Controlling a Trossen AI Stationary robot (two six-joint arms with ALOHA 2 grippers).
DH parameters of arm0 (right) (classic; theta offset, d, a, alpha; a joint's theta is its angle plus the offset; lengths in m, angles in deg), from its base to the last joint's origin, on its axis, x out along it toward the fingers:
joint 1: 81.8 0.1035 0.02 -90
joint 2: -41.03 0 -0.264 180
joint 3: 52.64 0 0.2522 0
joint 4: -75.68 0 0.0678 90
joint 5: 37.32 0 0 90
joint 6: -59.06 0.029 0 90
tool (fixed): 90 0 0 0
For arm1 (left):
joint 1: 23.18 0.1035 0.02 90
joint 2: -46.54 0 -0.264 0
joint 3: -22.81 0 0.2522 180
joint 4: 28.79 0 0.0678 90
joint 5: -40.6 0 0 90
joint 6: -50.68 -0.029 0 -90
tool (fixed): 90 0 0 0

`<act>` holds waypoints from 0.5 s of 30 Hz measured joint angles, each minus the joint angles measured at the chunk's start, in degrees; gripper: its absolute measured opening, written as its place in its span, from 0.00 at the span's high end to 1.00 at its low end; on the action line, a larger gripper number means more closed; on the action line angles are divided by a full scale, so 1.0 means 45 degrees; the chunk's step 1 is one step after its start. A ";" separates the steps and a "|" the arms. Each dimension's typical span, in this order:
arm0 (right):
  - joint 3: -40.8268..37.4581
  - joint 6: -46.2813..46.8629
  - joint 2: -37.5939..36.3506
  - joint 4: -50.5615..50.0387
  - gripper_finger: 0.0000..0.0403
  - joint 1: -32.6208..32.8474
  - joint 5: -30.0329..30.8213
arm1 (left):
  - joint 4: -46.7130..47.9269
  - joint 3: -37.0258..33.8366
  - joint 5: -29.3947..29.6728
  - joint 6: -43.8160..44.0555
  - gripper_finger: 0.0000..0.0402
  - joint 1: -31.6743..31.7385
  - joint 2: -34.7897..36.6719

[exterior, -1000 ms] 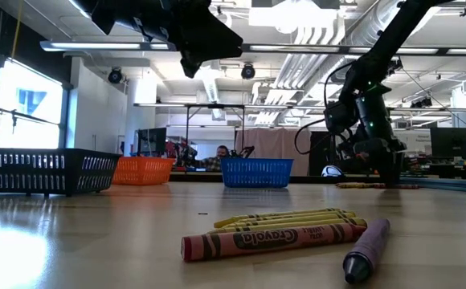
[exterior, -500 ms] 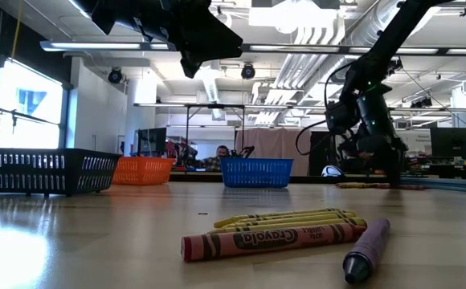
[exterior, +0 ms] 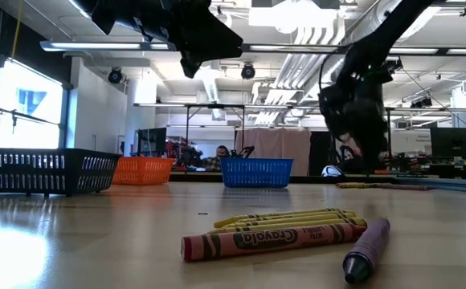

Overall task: Sort crayons
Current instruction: Put the red crayon into the blue bin, then put the yellow crayon into the orange bin

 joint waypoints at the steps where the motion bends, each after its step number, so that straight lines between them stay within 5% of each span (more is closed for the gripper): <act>1: 0.0000 -0.0003 -0.0285 0.0448 1.00 0.0170 -0.0361 | -0.0023 0.0000 0.0031 -0.0043 0.79 0.0000 0.0000; 6: 0.0000 0.0004 -0.1664 0.1246 1.00 0.0884 -0.0783 | -0.0317 0.0000 0.0648 -0.0052 0.79 0.0005 0.0000; 15: 0.0000 0.1362 -0.2819 0.0930 1.00 0.0793 0.2052 | -0.0308 0.0000 0.0803 -0.0436 0.79 0.0005 0.0000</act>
